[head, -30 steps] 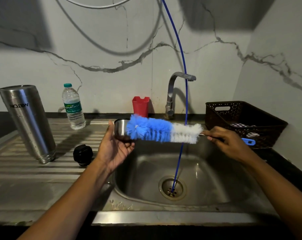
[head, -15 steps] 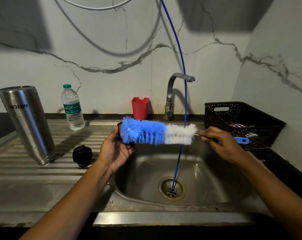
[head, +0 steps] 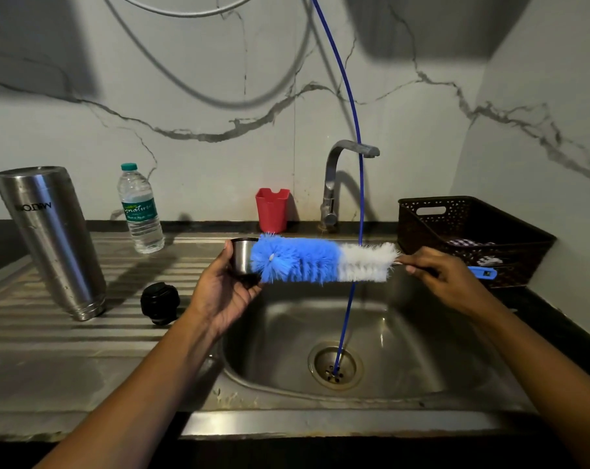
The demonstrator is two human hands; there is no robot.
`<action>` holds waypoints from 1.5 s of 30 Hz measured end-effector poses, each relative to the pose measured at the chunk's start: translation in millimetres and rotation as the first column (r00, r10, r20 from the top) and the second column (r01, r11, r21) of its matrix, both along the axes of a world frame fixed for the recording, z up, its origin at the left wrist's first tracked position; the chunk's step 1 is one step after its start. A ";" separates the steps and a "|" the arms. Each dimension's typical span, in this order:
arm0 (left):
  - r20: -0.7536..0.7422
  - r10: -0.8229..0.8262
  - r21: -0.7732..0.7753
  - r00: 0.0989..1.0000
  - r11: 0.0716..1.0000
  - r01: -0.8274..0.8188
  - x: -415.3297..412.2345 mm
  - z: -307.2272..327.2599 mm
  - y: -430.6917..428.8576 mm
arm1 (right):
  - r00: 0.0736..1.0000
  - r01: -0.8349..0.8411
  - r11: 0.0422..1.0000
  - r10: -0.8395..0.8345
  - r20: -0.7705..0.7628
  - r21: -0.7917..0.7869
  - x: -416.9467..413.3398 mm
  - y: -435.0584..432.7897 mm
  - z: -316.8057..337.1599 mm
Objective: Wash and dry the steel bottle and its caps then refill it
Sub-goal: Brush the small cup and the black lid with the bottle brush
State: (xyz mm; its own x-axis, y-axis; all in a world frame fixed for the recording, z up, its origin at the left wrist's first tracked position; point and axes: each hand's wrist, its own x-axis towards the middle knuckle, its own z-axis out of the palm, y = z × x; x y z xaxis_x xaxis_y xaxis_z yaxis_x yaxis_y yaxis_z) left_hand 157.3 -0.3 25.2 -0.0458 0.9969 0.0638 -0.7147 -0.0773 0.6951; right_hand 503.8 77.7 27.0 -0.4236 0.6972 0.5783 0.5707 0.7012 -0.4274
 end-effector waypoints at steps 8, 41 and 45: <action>0.035 0.004 -0.003 0.999 1.000 -0.004 -0.9 -0.2 -0.8 | 0.998 0.038 0.999 -0.039 0.042 0.034 -9.4 -2.0 3.7; -0.059 -0.016 -0.023 0.998 1.000 0.015 -0.4 -7.1 4.2 | 0.999 0.042 0.999 -0.042 -0.008 0.020 -3.5 -2.0 0.3; -0.009 0.007 -0.021 1.000 1.000 -0.007 1.9 -5.5 1.6 | 0.999 0.000 1.000 -0.001 0.034 0.025 -25.7 -5.1 -2.5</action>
State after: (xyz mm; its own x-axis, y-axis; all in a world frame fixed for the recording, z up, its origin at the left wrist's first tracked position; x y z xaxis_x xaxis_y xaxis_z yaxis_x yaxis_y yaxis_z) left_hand 159.2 1.3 19.7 -0.0524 0.9977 0.0432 -0.7079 -0.0677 0.7031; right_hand 478.1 72.7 24.5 -0.4427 0.6827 0.5813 0.5850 0.7112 -0.3898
